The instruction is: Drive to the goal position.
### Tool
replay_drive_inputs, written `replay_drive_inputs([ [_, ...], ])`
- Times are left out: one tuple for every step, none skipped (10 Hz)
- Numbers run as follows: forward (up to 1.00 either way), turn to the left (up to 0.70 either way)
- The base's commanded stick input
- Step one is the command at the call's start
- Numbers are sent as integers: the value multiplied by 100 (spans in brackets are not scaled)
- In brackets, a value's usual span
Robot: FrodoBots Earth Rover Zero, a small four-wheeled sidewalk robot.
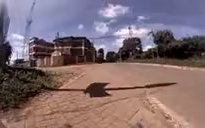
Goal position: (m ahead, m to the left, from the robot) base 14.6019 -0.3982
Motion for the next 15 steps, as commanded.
replay_drive_inputs([
  [100,-37],
  [100,-37],
  [100,-10],
  [100,0],
  [100,-37],
  [100,-12],
  [100,-6],
  [100,0],
  [100,0],
  [100,0],
  [100,0],
  [100,0],
  [100,0],
  [100,0],
  [100,0],
])
